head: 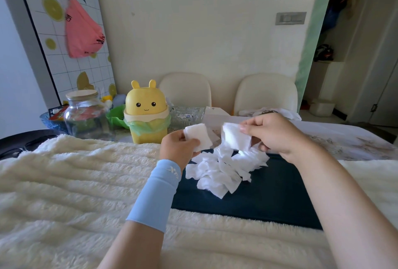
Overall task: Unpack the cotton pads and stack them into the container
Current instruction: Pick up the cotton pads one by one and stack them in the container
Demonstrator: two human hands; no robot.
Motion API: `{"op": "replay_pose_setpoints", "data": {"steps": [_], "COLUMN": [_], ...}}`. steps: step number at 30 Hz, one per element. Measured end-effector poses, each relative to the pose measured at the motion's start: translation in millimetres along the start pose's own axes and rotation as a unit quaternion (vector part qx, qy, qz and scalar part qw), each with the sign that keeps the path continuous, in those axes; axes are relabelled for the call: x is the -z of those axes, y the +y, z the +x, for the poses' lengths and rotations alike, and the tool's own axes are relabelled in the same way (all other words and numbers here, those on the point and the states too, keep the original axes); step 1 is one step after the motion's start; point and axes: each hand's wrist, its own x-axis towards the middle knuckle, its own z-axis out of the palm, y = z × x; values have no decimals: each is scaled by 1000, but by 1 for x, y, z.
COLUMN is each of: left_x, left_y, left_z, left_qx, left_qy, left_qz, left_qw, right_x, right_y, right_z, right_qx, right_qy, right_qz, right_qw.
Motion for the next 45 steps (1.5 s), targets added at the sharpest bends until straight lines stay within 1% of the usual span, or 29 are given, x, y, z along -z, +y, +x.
{"op": "replay_pose_setpoints", "data": {"steps": [3, 5, 8, 12, 14, 17, 19, 22, 24, 26, 27, 29, 32, 38, 40, 42, 45], "left_x": [-5, -8, -12, -14, -13, -12, -12, -12, -12, -11, -10, -10, -12, -11, -11, -12, -11], "left_y": [4, 6, 6, 7, 6, 4, 4, 6, 5, 3, 3, 5, 10, 14, 13, 11, 11], "left_z": [-3, -6, -9, -10, -10, -10, -10, -9, -7, -7, -7, -10, -15, -17, -17, -16, -15], "left_qx": [38, 71, 82, 84, 66, 34, 30, 62, 71, 66, 66, 71, 74, 60, 46, 47, 78], "left_qy": [-19, -42, -73, -107, -107, -87, -85, -94, -69, -48, -50, -81, -129, -162, -147, -122, -121], "left_qz": [-51, -90, -104, -157, -131, -85, -81, -129, -138, -128, -131, -151, -179, -162, -131, -123, -172], "left_qw": [998, 992, 988, 978, 983, 992, 993, 985, 985, 988, 988, 983, 973, 972, 979, 984, 974], "right_x": [-10, -17, -25, -35, -37, -33, -30, -26, -23, -20, -20, -24, -31, -35, -36, -35, -31], "right_y": [-4, -5, -4, -6, -7, -9, -10, -11, -13, -15, -16, -18, -18, -19, -18, -17, -14], "right_z": [-1, -2, -4, -5, -5, -7, -7, -6, -6, -6, -7, -8, -9, -9, -9, -9, -7], "right_qx": [-5, -11, -20, -41, -49, -37, -19, 1, -4, -3, -1, 3, 7, 2, 1, -3, -21], "right_qy": [-44, -75, -100, -49, -26, -36, -36, -10, 3, -6, -17, -22, 10, 48, 43, 32, 25], "right_qz": [107, 150, 183, 164, 138, 49, 18, 16, 28, 63, 83, 84, 36, 20, 21, 29, 68], "right_qw": [993, 986, 978, 984, 989, 997, 999, 1000, 1000, 998, 996, 996, 999, 999, 999, 999, 997]}}
